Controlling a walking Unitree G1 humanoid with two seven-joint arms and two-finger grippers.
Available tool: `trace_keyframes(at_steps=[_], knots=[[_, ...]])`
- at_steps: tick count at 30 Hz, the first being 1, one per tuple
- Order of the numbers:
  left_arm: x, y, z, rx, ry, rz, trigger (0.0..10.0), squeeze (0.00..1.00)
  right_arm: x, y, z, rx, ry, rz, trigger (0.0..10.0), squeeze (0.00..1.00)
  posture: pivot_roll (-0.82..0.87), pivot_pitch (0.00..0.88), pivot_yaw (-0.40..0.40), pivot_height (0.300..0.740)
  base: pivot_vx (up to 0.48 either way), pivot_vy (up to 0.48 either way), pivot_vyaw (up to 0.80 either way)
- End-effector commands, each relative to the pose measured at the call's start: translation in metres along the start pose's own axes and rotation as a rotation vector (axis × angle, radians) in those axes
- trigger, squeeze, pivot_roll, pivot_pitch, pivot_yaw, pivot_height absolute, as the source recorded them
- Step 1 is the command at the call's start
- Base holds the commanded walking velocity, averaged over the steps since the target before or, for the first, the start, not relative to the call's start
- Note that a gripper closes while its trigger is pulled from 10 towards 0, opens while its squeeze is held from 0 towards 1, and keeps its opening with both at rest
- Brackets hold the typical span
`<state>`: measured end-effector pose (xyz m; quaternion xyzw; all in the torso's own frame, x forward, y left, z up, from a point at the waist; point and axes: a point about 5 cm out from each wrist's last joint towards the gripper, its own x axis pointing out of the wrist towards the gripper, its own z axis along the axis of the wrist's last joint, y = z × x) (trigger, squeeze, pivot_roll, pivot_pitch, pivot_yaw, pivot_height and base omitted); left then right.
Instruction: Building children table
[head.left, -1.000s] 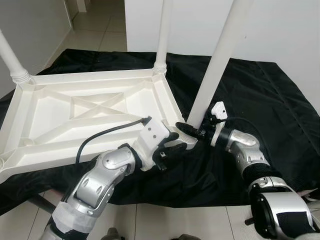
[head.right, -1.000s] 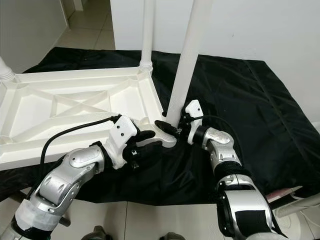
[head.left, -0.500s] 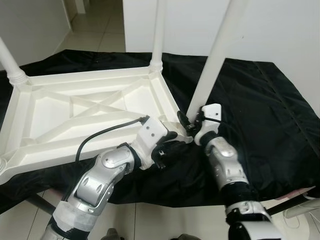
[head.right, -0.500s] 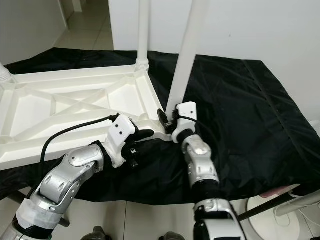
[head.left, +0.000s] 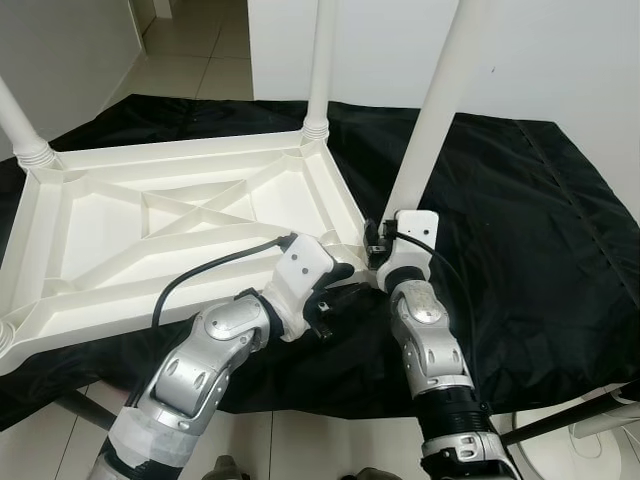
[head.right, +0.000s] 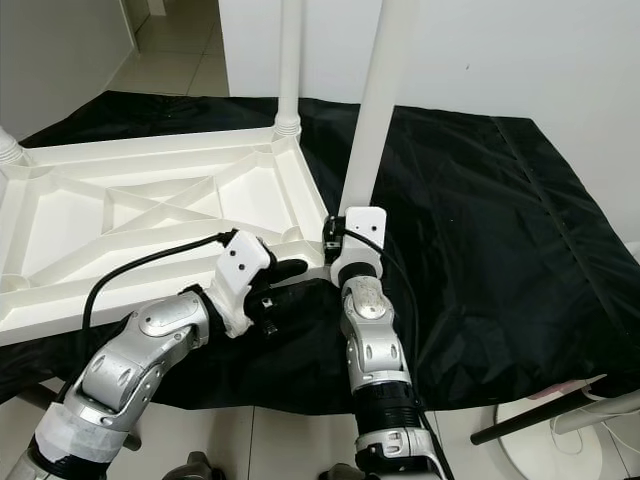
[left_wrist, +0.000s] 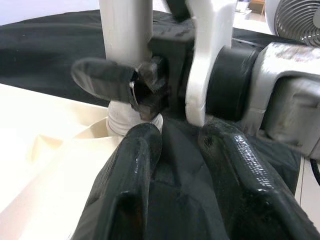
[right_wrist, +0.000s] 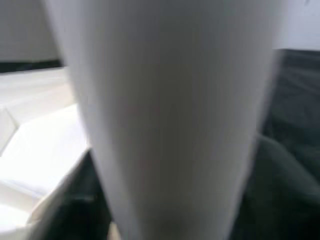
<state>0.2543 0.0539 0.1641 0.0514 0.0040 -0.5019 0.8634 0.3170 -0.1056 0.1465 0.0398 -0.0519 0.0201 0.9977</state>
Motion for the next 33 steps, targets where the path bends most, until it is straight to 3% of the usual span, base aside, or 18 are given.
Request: trace_keyframes(at_steps=[1, 6, 7, 8, 9, 13, 16, 18, 22, 33], knots=[[-0.001, 0.004, 0.002, 0.019, -0.004, 0.063, 10.0, 0.0, -0.004, 0.001, 0.004, 0.042, -0.021, 0.012, 10.0, 1.0, -0.01, 0.0, -0.039, 0.74, 0.0, 0.0, 0.0], [-0.001, 0.004, 0.002, 0.022, -0.006, 0.064, 10.0, 0.0, -0.005, -0.001, 0.01, 0.039, -0.042, 0.039, 10.0, 1.0, -0.01, 0.0, -0.04, 0.74, 0.0, 0.0, 0.0], [-0.001, 0.004, 0.003, 0.022, -0.006, 0.064, 10.0, 0.0, -0.004, -0.003, 0.009, 0.047, -0.033, 0.078, 10.0, 0.0, -0.01, 0.0, -0.041, 0.74, 0.0, 0.0, 0.0], [-0.001, 0.004, 0.003, 0.022, -0.006, 0.064, 10.0, 0.0, -0.004, -0.003, 0.009, 0.047, -0.033, 0.078, 10.0, 0.0, -0.01, 0.0, -0.041, 0.74, 0.0, 0.0, 0.0], [-0.001, 0.004, 0.003, 0.018, -0.002, 0.063, 10.0, 0.0, -0.004, -0.011, 0.007, 0.01, -0.023, 0.255, 10.0, 0.0, -0.01, 0.0, -0.042, 0.74, 0.0, 0.0, 0.0], [-0.001, 0.004, 0.002, 0.011, 0.004, 0.062, 10.0, 0.0, -0.005, -0.017, 0.005, -0.013, -0.009, 0.354, 10.0, 0.0, -0.01, 0.0, -0.042, 0.74, 0.0, 0.0, 0.0], [0.0, 0.004, 0.003, -0.005, -0.007, 0.074, 10.0, 0.0, -0.005, -0.029, -0.001, -0.119, 0.038, 0.557, 10.0, 0.0, -0.01, 0.0, -0.039, 0.74, 0.0, 0.0, 0.0], [0.0, 0.004, 0.003, -0.005, -0.007, 0.074, 10.0, 0.0, -0.005, -0.029, -0.001, -0.119, 0.038, 0.557, 10.0, 0.0, -0.01, 0.0, -0.039, 0.74, 0.0, 0.0, 0.0], [0.0, 0.002, 0.002, 0.01, 0.0, 0.067, 10.0, 0.0, 0.007, -0.044, -0.005, -0.192, 0.1, 0.687, 10.0, 0.0, 0.0, 0.0, -0.041, 0.74, 0.0, 0.0, 0.0], [0.001, 0.003, 0.003, 0.023, -0.005, 0.07, 10.0, 0.0, 0.025, -0.047, -0.009, -0.26, 0.149, 0.759, 10.0, 0.0, 0.01, 0.0, -0.041, 0.74, 0.0, 0.0, 0.0]])
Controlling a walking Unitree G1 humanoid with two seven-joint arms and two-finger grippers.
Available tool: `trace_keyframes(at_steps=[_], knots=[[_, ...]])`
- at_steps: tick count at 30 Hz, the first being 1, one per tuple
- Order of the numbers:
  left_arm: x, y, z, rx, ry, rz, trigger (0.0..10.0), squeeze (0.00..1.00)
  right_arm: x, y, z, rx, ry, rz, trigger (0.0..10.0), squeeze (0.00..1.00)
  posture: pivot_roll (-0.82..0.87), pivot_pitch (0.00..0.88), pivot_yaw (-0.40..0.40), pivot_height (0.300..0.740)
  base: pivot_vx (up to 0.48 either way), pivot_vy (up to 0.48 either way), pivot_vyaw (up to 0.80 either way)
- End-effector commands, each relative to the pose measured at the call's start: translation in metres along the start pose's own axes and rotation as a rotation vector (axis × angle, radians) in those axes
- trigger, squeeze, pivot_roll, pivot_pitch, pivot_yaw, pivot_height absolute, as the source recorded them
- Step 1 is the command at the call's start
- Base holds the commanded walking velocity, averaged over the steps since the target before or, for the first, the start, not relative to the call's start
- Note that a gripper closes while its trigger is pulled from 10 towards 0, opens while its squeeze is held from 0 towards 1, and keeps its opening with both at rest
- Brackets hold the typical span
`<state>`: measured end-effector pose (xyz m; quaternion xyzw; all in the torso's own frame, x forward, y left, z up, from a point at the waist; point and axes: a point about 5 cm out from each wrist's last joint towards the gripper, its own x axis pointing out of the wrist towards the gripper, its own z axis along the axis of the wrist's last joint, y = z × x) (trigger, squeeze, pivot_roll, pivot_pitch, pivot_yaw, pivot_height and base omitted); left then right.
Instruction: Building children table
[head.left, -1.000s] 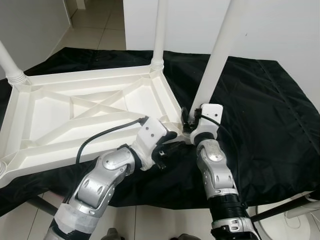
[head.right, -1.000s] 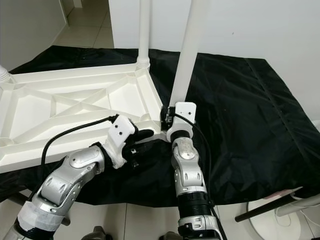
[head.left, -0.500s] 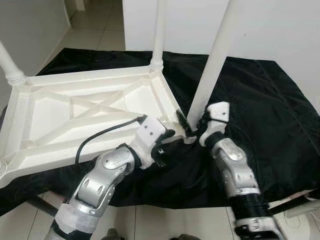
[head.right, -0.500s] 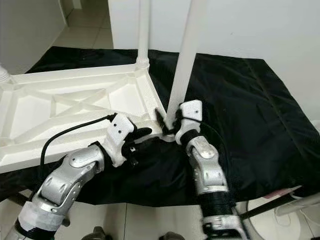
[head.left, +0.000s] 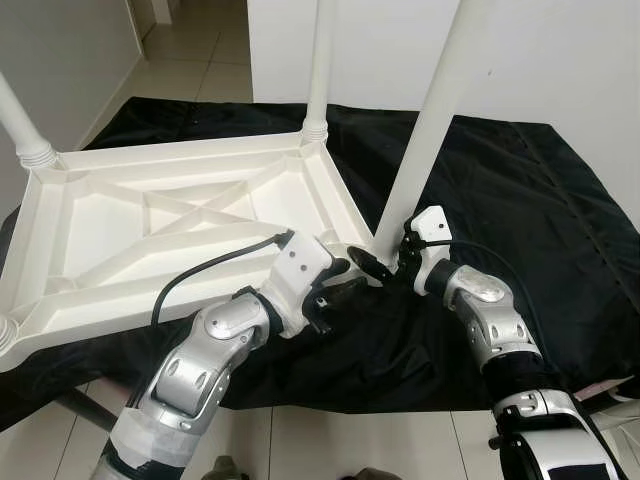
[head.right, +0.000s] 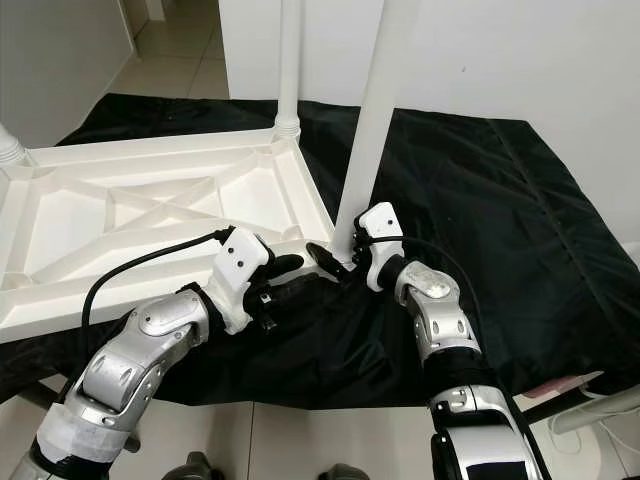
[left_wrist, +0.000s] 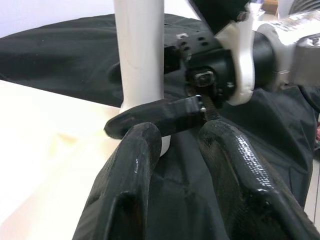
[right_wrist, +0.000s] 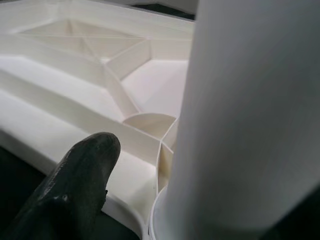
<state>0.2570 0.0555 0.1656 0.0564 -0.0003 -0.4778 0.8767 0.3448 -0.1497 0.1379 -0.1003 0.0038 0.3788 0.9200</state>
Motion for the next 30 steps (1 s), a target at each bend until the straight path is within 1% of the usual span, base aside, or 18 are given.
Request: trace_keyframes(at_steps=[1, 3, 4, 5, 18, 19, 23, 24, 25, 26, 27, 28, 29, 30], knots=[[0.001, 0.0, 0.002, 0.013, -0.006, 0.015, 10.0, 0.0, 0.002, -0.001, -0.003, -0.024, 0.029, 0.023, 10.0, 0.0, 0.01, 0.0, -0.042, 0.74, 0.0, 0.0, 0.0], [0.002, 0.0, 0.003, 0.014, -0.007, 0.018, 10.0, 0.0, 0.004, -0.003, -0.005, -0.022, 0.045, 0.032, 9.9, 0.0, 0.02, 0.0, -0.045, 0.74, 0.0, 0.0, 0.0], [0.002, 0.0, 0.003, 0.015, -0.008, 0.02, 10.0, 0.0, 0.005, -0.003, -0.006, -0.018, 0.047, 0.036, 3.8, 0.0, 0.02, 0.0, -0.046, 0.74, 0.0, 0.0, 0.0], [0.001, 0.0, 0.003, 0.015, -0.008, 0.022, 10.0, 0.0, 0.005, -0.003, -0.008, -0.019, 0.051, 0.04, 0.0, 0.0, 0.02, 0.0, -0.046, 0.74, 0.0, 0.0, 0.0], [0.0, 0.001, 0.004, 0.017, -0.01, 0.028, 10.0, 0.0, 0.001, -0.006, -0.016, 0.015, 0.057, 0.047, 0.0, 0.0, 0.01, 0.0, -0.042, 0.74, 0.0, 0.0, 0.0], [0.001, 0.001, 0.004, 0.017, -0.011, 0.028, 10.0, 0.0, 0.0, -0.006, -0.015, 0.014, 0.05, 0.038, 10.0, 0.0, 0.01, 0.0, -0.041, 0.74, 0.0, 0.0, 0.0], [0.001, 0.002, 0.004, 0.017, -0.011, 0.027, 10.0, 0.0, 0.0, -0.006, -0.015, 0.027, 0.033, 0.016, 10.0, 0.0, 0.0, 0.0, -0.041, 0.74, 0.0, 0.0, 0.0], [0.001, 0.002, 0.004, 0.016, -0.012, 0.027, 10.0, 0.0, 0.0, -0.006, -0.015, 0.028, 0.029, -0.005, 10.0, 0.0, 0.0, 0.0, -0.039, 0.74, 0.0, 0.0, 0.0], [0.001, 0.002, 0.004, 0.015, -0.012, 0.027, 10.0, 0.0, 0.001, -0.007, -0.015, 0.04, 0.04, -0.073, 10.0, 0.0, 0.0, 0.0, -0.041, 0.74, 0.0, 0.0, 0.0], [0.001, 0.002, 0.004, 0.015, -0.012, 0.027, 10.0, 0.0, 0.001, -0.007, -0.015, 0.04, 0.04, -0.073, 10.0, 0.0, 0.0, 0.0, -0.041, 0.74, 0.0, 0.0, 0.0], [0.001, 0.002, 0.004, 0.015, -0.012, 0.027, 10.0, 0.0, 0.002, -0.009, -0.016, 0.047, 0.049, -0.121, 10.0, 0.0, 0.0, 0.0, -0.041, 0.74, 0.0, 0.0, 0.0], [0.001, 0.002, 0.004, 0.015, -0.012, 0.027, 10.0, 0.0, 0.002, -0.009, -0.016, 0.047, 0.049, -0.121, 10.0, 0.0, 0.0, 0.0, -0.041, 0.74, 0.0, 0.0, 0.0], [0.001, 0.002, 0.004, 0.016, -0.011, 0.028, 10.0, 0.0, 0.004, -0.007, -0.017, 0.06, 0.049, -0.176, 10.0, 0.0, 0.0, 0.0, -0.042, 0.74, 0.0, 0.0, 0.0], [0.002, 0.003, 0.004, 0.021, -0.011, 0.033, 10.0, 0.0, 0.008, -0.002, -0.019, 0.11, 0.054, -0.32, 10.0, 0.0, 0.0, 0.0, -0.044, 0.74, 0.0, 0.0, 0.0]])
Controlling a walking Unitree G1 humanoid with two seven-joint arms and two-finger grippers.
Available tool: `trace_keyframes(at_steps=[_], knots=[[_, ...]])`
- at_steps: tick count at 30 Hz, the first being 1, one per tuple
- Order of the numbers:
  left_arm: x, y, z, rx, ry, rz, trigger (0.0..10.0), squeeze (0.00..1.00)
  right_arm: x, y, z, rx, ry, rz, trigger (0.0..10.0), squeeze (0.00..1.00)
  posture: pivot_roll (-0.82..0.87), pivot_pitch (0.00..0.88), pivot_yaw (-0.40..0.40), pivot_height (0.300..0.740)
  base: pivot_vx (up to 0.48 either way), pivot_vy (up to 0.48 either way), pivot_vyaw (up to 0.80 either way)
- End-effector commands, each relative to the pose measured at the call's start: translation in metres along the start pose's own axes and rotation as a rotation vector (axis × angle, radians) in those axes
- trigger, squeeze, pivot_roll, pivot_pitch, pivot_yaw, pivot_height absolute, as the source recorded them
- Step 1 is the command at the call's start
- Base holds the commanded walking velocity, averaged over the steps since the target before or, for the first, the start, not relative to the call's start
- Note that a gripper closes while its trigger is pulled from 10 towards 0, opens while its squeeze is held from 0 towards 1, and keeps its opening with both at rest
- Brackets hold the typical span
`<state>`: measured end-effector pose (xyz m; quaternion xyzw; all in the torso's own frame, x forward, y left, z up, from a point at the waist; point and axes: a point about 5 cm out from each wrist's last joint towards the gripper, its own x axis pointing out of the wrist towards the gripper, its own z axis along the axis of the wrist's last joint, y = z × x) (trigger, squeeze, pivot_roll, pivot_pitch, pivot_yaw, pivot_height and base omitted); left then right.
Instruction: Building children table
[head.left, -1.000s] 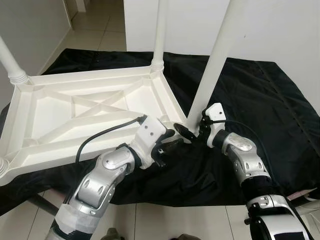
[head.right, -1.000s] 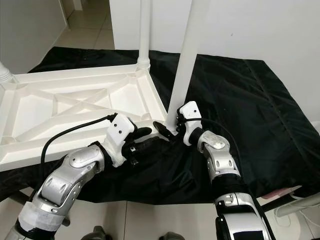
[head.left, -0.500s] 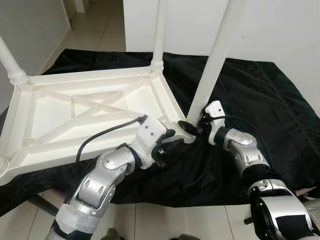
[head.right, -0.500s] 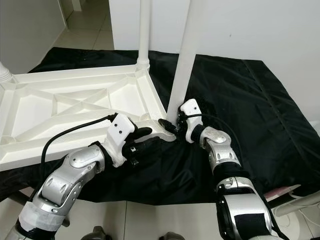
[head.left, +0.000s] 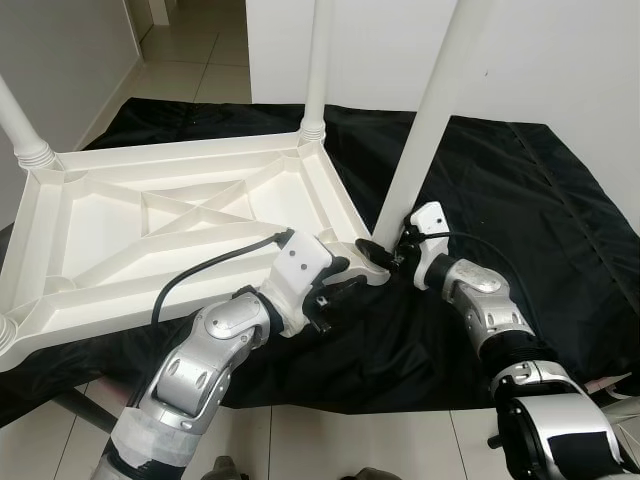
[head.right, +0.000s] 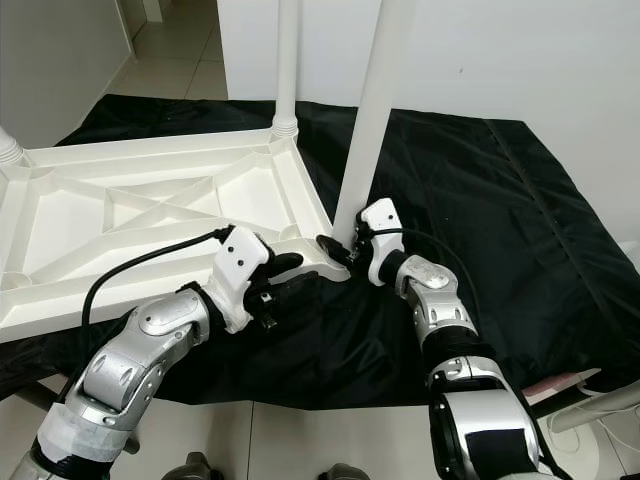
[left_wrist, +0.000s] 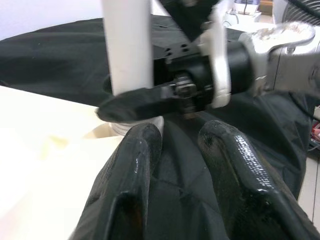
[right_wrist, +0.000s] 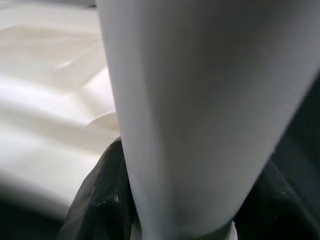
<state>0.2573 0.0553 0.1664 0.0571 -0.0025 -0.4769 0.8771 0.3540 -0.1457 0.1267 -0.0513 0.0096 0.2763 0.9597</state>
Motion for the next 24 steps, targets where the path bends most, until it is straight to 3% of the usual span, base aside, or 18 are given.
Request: trace_keyframes(at_steps=[1, 5, 6, 8, 10, 15, 22, 23, 24], knots=[[0.002, 0.003, 0.003, 0.018, -0.008, 0.031, 10.0, 0.0, -0.002, -0.002, -0.008, 0.0, 0.054, -0.106, 10.0, 0.0, 0.0, 0.0, -0.044, 0.74, 0.0, 0.0, 0.0], [0.002, 0.005, 0.004, 0.018, -0.013, 0.047, 10.0, 0.0, -0.003, 0.012, -0.013, 0.085, 0.048, -0.349, 10.0, 0.0, 0.0, 0.0, -0.043, 0.74, 0.0, 0.0, 0.0], [0.002, 0.005, 0.004, 0.018, -0.013, 0.047, 10.0, 0.0, -0.003, 0.012, -0.013, 0.085, 0.048, -0.349, 10.0, 0.0, 0.0, 0.0, -0.043, 0.74, 0.0, 0.0, 0.0], [0.001, 0.006, 0.004, 0.018, -0.014, 0.054, 10.0, 0.0, -0.008, 0.025, -0.014, 0.097, 0.047, -0.514, 10.0, 0.0, 0.0, 0.0, -0.042, 0.74, 0.0, 0.0, 0.0], [0.001, 0.006, 0.004, 0.018, -0.013, 0.054, 10.0, 0.0, -0.01, 0.037, -0.012, 0.105, 0.039, -0.597, 10.0, 0.0, 0.0, 0.0, -0.038, 0.74, 0.0, 0.0, 0.0], [0.0, 0.006, 0.003, 0.023, -0.007, 0.052, 10.0, 0.0, -0.006, 0.054, -0.006, 0.101, 0.018, -0.576, 10.0, 0.0, -0.01, 0.0, -0.032, 0.74, 0.0, 0.0, 0.0], [0.001, 0.007, 0.003, 0.026, -0.006, 0.049, 10.0, 0.0, -0.01, 0.053, 0.001, 0.144, 0.004, -0.59, 10.0, 0.0, -0.01, 0.0, -0.027, 0.74, 0.0, 0.0, 0.0], [0.0, 0.008, 0.003, 0.027, -0.006, 0.05, 10.0, 0.0, -0.012, 0.053, 0.004, 0.154, -0.01, -0.599, 10.0, 1.0, -0.01, 0.0, -0.027, 0.74, 0.0, 0.0, 0.0], [0.0, 0.008, 0.003, 0.027, -0.007, 0.051, 10.0, 0.0, -0.013, 0.053, 0.005, 0.16, -0.016, -0.601, 10.0, 1.0, -0.01, 0.0, -0.027, 0.74, 0.0, 0.0, 0.0]])
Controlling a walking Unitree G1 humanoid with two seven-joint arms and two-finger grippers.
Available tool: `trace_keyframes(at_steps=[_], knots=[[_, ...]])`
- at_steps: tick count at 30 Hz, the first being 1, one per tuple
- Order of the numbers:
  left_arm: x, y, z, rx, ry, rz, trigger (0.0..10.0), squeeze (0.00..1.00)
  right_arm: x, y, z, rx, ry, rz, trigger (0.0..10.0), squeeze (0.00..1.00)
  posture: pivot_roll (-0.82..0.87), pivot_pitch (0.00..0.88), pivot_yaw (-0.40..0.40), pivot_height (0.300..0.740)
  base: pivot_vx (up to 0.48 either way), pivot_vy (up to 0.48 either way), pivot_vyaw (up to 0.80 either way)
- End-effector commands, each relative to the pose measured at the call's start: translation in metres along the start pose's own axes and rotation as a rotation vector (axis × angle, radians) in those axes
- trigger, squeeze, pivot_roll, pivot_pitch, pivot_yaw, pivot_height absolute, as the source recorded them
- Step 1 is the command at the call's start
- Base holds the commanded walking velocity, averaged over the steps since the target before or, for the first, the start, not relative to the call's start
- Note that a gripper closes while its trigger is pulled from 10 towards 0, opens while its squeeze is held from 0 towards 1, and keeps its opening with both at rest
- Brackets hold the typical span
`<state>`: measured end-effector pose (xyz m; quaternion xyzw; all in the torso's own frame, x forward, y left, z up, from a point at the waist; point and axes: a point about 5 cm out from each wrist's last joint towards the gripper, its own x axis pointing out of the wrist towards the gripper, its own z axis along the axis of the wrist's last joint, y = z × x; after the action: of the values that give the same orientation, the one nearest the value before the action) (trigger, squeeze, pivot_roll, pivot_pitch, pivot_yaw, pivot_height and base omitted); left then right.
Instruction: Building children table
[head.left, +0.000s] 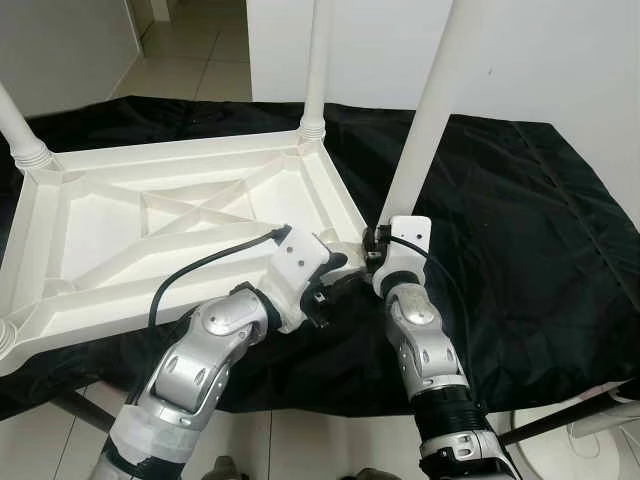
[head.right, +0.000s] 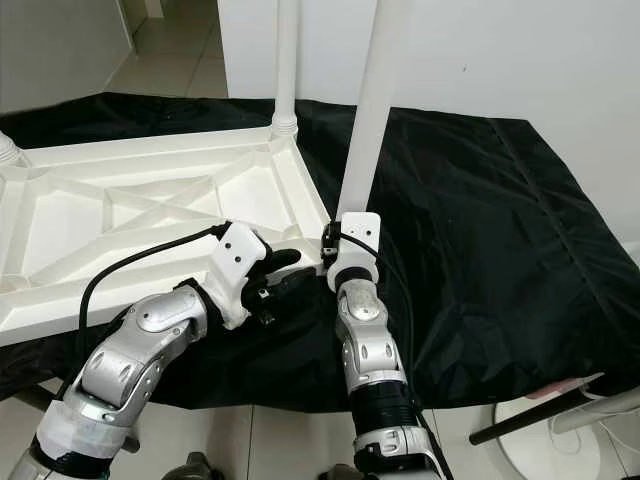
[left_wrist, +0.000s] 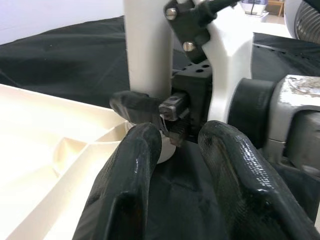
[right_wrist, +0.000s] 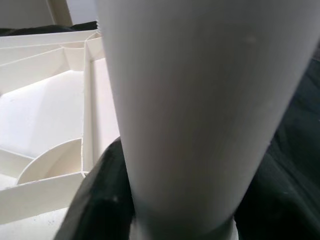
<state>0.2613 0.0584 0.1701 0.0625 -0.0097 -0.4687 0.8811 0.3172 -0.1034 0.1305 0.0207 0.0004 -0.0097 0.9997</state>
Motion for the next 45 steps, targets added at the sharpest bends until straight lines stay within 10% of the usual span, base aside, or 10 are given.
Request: trace_keyframes(at_steps=[1, 14, 15, 16, 17, 39, 40, 42, 43, 45], knots=[[0.001, 0.003, 0.0, 0.011, 0.0, 0.032, 10.0, 0.0, -0.002, -0.005, -0.003, 0.011, 0.015, -0.024, 10.0, 1.0, -0.01, 0.0, -0.027, 0.74, 0.0, 0.0, 0.0], [0.002, 0.003, 0.002, 0.029, -0.001, 0.034, 10.0, 0.0, -0.003, -0.05, 0.007, -0.018, -0.018, 0.256, 10.0, 0.92, -0.01, 0.0, -0.034, 0.74, 0.0, 0.0, 0.0], [0.002, 0.003, 0.002, 0.029, -0.002, 0.033, 10.0, 0.0, -0.004, -0.052, 0.006, -0.046, -0.018, 0.311, 10.0, 0.24, -0.01, 0.0, -0.035, 0.74, 0.0, 0.0, 0.0], [0.002, 0.003, 0.002, 0.029, -0.002, 0.033, 10.0, 0.0, -0.004, -0.052, 0.006, -0.046, -0.018, 0.311, 10.0, 0.24, -0.01, 0.0, -0.035, 0.74, 0.0, 0.0, 0.0], [0.003, 0.004, 0.002, 0.029, -0.003, 0.033, 10.0, 0.0, -0.004, -0.052, 0.006, -0.097, -0.025, 0.386, 10.0, 0.0, -0.02, 0.0, -0.032, 0.74, 0.0, 0.0, 0.0], [0.012, 0.005, 0.006, 0.053, -0.026, 0.018, 10.0, 0.0, 0.041, -0.045, 0.001, -0.259, 0.081, 0.803, 10.0, 0.0, -0.01, 0.0, -0.017, 0.74, 0.0, 0.0, 0.0], [0.013, 0.005, 0.006, 0.052, -0.028, 0.017, 10.0, 0.0, 0.042, -0.045, 0.001, -0.271, 0.083, 0.813, 7.1, 0.0, -0.01, 0.0, -0.019, 0.74, 0.0, 0.0, 0.0], [0.013, 0.005, 0.006, 0.052, -0.028, 0.017, 10.0, 0.0, 0.042, -0.045, 0.001, -0.271, 0.083, 0.813, 7.1, 0.0, -0.01, 0.0, -0.019, 0.74, 0.0, 0.0, 0.0], [0.013, 0.004, 0.006, 0.05, -0.028, 0.014, 10.0, 0.0, 0.042, -0.045, 0.001, -0.276, 0.087, 0.818, 0.0, 0.0, -0.01, 0.0, -0.019, 0.74, 0.0, 0.0, 0.0], [0.012, 0.0, 0.004, 0.044, -0.021, -0.006, 10.0, 0.0, 0.042, -0.046, 0.0, -0.275, 0.097, 0.819, 0.0, 0.0, -0.01, 0.0, -0.019, 0.74, 0.0, 0.0, 0.0]])
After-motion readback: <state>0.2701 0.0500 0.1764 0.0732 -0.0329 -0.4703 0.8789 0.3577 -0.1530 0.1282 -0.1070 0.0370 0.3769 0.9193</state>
